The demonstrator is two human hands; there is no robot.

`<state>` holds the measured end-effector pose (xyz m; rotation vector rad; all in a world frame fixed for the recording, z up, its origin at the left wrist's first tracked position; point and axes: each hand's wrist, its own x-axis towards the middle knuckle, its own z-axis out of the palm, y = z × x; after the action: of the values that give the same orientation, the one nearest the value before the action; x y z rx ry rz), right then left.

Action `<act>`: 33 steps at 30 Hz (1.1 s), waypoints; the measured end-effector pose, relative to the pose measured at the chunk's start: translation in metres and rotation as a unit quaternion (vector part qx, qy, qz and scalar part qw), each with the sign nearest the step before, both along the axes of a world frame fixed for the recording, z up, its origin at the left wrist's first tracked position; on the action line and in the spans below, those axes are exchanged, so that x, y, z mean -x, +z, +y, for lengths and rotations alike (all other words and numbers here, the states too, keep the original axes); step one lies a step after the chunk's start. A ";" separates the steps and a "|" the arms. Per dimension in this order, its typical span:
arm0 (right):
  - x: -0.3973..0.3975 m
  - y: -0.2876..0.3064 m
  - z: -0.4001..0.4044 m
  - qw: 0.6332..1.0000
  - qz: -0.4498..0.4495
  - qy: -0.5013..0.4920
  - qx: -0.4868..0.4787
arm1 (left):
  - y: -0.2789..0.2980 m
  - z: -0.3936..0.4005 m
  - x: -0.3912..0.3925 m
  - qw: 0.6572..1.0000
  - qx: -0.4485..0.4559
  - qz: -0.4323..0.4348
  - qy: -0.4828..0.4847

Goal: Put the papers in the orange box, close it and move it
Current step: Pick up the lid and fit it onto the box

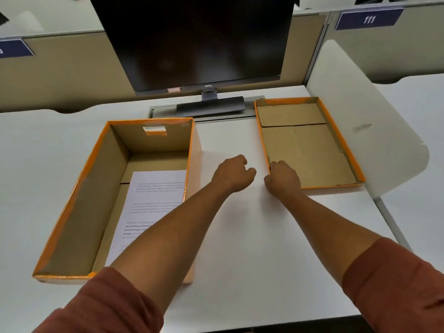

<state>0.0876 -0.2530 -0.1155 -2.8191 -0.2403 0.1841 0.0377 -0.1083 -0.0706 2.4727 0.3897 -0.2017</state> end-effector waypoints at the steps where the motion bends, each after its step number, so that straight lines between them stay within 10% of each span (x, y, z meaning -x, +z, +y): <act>1: 0.003 0.003 0.000 1.000 -0.011 -0.002 -0.010 | -0.001 -0.002 -0.002 1.000 0.007 -0.001 0.008; 16: 0.060 0.107 -0.040 0.935 -0.322 -0.035 -0.144 | 0.024 -0.026 0.004 0.977 0.210 -0.020 0.012; 25: 0.147 0.180 -0.016 0.886 -0.291 -0.058 -0.356 | 0.059 0.020 0.074 0.940 0.328 -0.053 0.074; 33: 0.201 0.226 0.005 0.752 -0.166 -0.112 -0.628 | 0.086 0.071 0.139 0.900 0.393 -0.175 0.073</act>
<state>-0.1139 -0.2479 0.1103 -1.4623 -0.0402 -0.4081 -0.1012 -0.0371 0.0156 1.6251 0.2631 0.1338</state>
